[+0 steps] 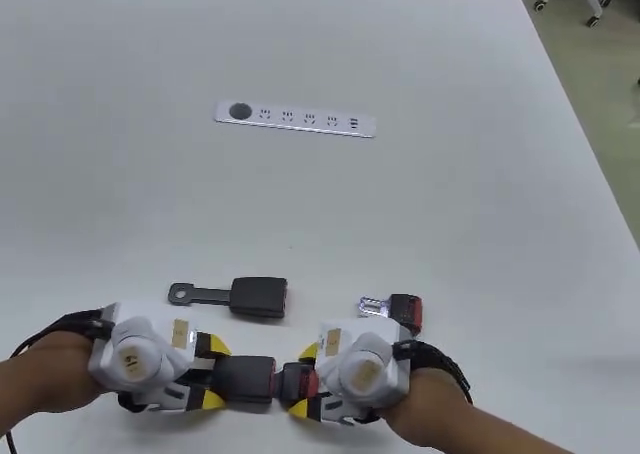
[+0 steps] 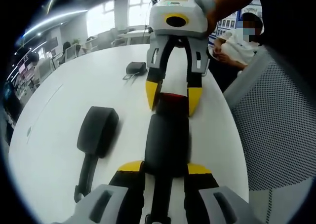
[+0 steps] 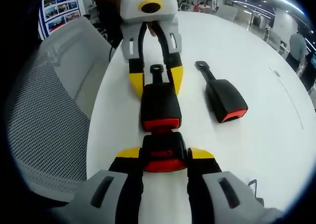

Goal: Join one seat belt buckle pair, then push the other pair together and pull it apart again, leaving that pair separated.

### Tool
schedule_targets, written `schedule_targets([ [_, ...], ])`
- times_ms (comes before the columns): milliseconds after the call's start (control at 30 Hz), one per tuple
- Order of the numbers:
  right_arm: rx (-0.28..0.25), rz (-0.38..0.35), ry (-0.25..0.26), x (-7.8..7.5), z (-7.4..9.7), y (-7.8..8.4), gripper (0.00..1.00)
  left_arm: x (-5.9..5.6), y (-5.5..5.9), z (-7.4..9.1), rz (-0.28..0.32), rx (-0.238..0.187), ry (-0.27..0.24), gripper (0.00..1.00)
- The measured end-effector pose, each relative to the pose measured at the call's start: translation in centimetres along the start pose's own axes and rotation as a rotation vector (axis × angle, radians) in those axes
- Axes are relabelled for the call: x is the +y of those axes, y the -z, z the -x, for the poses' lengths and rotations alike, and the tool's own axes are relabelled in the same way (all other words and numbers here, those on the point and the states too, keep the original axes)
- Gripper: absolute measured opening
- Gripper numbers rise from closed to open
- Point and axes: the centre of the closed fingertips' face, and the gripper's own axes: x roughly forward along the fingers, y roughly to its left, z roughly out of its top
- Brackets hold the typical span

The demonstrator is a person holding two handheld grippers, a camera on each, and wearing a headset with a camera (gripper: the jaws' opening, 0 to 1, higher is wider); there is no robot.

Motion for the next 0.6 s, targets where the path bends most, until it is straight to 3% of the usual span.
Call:
schedule_targets([
  [33, -0.012, -0.033, -0.007, 0.00, -0.04, 0.03, 0.32, 0.01, -0.07, 0.01, 0.005, -0.003, 0.000, 0.31],
  [333, -0.049, -0.031, -0.011, 0.03, 0.45, -0.06, 0.32, 0.03, -0.09, 0.01, 0.005, -0.006, 0.007, 0.31],
  [600, -0.131, -0.045, -0.011, 0.09, 0.92, -0.27, 0.32, 0.04, -0.08, 0.00, 0.004, -0.009, 0.014, 0.31],
])
